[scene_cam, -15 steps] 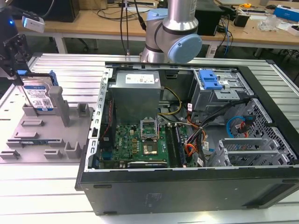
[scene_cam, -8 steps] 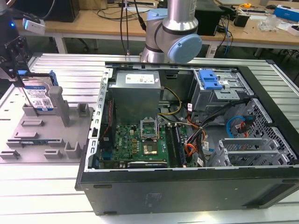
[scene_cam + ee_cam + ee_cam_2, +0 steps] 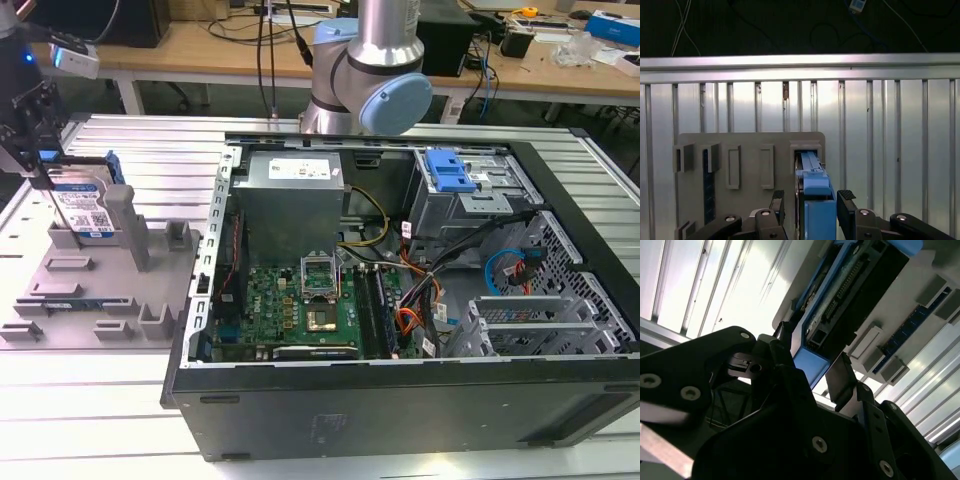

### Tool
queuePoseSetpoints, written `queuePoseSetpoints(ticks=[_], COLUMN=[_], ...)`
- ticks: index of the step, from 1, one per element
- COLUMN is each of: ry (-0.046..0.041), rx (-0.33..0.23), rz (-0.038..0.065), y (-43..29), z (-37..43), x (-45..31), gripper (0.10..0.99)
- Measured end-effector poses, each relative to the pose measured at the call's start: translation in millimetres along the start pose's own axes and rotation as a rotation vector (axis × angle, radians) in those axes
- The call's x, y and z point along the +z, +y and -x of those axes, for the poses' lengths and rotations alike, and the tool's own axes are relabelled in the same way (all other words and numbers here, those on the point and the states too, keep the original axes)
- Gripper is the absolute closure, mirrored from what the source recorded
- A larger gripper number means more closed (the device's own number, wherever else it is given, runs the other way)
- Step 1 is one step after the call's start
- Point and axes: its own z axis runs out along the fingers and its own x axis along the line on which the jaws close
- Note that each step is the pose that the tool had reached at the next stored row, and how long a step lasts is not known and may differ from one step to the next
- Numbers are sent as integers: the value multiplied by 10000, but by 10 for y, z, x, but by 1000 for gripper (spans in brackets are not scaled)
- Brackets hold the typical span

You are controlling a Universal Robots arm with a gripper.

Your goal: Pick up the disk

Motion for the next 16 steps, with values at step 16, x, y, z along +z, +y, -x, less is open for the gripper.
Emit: queuePoseSetpoints(ticks=[16], ry=[0], rx=[0], rz=[0], y=[-4], z=[0], x=[19], gripper=[631])
